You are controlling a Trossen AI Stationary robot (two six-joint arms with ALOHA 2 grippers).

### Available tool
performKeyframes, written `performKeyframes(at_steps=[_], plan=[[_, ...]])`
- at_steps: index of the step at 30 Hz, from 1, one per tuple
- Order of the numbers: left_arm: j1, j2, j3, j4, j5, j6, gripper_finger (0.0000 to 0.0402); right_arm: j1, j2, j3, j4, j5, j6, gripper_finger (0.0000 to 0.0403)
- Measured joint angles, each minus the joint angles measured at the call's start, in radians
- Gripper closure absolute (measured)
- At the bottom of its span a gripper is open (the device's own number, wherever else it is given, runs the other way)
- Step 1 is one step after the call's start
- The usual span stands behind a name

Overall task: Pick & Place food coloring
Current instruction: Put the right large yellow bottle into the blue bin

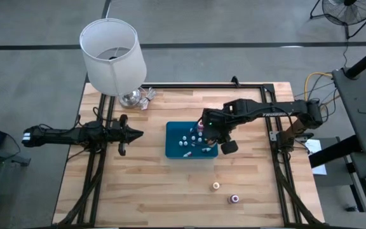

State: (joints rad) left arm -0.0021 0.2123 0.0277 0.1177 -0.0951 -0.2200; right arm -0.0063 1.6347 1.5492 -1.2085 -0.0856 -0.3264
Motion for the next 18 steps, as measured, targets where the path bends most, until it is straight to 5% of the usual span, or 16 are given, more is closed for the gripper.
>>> performKeyframes(at_steps=[18], plan=[[0.0, 0.0, 0.0, 0.0, 0.0, 0.0, 0.04, -0.022, 0.004, -0.224, 0.197, 0.071, -0.014, 0.0298]])
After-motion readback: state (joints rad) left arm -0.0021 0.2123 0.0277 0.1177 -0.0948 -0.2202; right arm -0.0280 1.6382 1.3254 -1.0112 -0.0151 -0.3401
